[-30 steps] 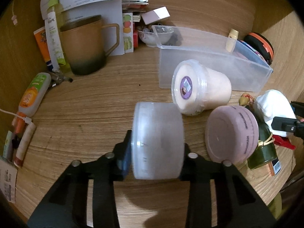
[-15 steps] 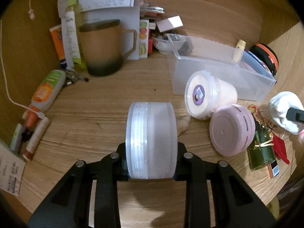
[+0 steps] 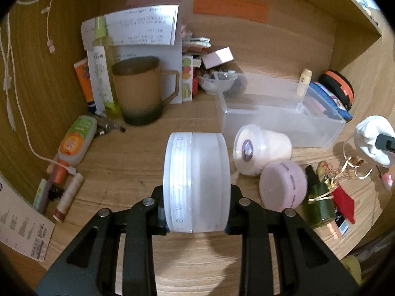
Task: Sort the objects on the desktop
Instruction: 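Grasp the white round container with the left gripper while the right holds the cloth bag, then lift the white round container with the left gripper toward the clear box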
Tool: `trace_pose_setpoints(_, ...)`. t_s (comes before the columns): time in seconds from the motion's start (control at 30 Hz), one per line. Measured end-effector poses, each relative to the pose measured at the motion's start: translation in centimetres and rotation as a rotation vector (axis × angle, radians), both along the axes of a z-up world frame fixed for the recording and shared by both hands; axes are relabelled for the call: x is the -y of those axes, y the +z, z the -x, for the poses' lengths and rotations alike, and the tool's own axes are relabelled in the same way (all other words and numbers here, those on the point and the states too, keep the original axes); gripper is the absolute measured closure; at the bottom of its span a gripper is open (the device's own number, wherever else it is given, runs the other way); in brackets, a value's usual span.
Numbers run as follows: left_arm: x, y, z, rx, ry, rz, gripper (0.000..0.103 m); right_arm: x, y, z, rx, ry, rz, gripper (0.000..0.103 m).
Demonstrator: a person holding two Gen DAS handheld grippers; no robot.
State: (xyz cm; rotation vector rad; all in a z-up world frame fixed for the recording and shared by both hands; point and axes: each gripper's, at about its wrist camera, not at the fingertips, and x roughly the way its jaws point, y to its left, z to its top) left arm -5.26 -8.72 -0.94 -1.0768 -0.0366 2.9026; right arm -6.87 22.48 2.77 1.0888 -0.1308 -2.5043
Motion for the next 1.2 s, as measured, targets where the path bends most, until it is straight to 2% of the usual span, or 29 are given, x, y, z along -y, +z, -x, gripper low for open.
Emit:
trace_pose_setpoints(0.33, -1.1, 3.0, 0.6, -0.058, -0.038, -0.005, 0.074, -1.6, 1.3, 1.1, 0.032, -0.011, 0.085, 0.030)
trace_pose_setpoints(0.63, -2.6, 3.3, 3.5, -0.029, -0.110, -0.020, 0.074, -1.7, 1.4, 3.4, 0.051, -0.027, 0.098, 0.030)
trace_pose_setpoints(0.7, -2.7, 3.6, 4.2, -0.033, -0.120, -0.025, 0.102, -1.5, 1.5, 3.9, 0.047, -0.024, 0.096, 0.030)
trace_pose_setpoints(0.87, -3.0, 4.9, 5.9, -0.054, -0.134, -0.014, 0.102, -1.1, 1.6, 5.1, 0.037, -0.012, 0.102, 0.029)
trace_pose_setpoints(0.93, -3.0, 4.6, 6.5, -0.043, -0.136, 0.002, 0.102, -0.8, 1.4, 5.7, 0.041, -0.006, 0.099, 0.029)
trace_pose_setpoints(1.0, -2.1, 4.2, 6.5, -0.021, -0.137, -0.019, 0.100, -0.4, 1.0, 6.4, 0.053, 0.000, 0.099, 0.029)
trace_pose_setpoints(1.03, -1.5, 4.0, 6.3, -0.014, -0.135, -0.032, 0.095, -0.4, 0.8, 6.6, 0.059, 0.003, 0.103, 0.029)
trace_pose_setpoints(1.1, 0.1, 3.2, 4.8, -0.007, -0.118, -0.046, 0.074, -0.2, 0.5, 7.0, 0.065, 0.008, 0.105, 0.029)
trace_pose_setpoints(1.13, 0.9, 2.7, 4.0, -0.005, -0.105, -0.058, 0.050, -0.2, 0.4, 7.1, 0.065, 0.009, 0.101, 0.029)
trace_pose_setpoints(1.17, 2.0, 1.9, 2.6, 0.004, -0.087, -0.087, 0.033, -0.1, 0.3, 7.3, 0.065, 0.013, 0.099, 0.029)
trace_pose_setpoints(1.2, 2.8, 1.2, 1.5, 0.006, -0.081, -0.110, 0.031, -0.1, 0.2, 7.3, 0.067, 0.016, 0.101, 0.029)
